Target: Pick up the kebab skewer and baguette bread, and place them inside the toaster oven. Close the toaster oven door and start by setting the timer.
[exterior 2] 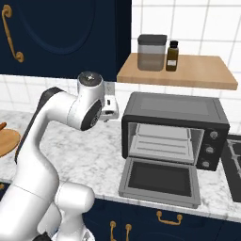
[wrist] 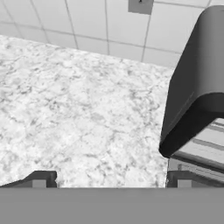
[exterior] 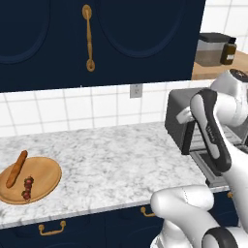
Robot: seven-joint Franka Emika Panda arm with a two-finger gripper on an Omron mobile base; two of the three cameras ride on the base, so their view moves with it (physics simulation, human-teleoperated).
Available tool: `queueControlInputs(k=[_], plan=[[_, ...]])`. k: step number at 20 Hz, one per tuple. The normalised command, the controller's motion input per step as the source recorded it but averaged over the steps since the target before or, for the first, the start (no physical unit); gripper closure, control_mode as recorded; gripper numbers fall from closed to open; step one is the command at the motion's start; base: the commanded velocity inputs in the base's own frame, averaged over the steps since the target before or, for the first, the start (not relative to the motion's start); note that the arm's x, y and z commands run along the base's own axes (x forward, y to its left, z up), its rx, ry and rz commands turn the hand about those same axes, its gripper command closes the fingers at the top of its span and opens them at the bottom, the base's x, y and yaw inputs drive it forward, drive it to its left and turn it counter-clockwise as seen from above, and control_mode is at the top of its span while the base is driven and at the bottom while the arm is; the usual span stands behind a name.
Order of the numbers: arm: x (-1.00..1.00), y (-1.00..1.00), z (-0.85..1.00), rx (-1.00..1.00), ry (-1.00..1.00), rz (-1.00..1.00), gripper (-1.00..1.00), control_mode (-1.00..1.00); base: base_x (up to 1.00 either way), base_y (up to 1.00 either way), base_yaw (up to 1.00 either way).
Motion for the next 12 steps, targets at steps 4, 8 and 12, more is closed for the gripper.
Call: queueControlInputs(k=[4,8,12], plan=[[-0.30,-1.00,-0.21,0.18,-0.49,0.30,-1.00,-1.00,0.00,0.00,0.00],[0.08,-0.94,-0.54,0.10,-0.25,0.11,-1.00,-1.00,0.00,0.00,0.00],[0.30,-0.89,-0.42,0.16,-0.22,0.04,-1.00,-1.00,0.00,0.00,0.00]])
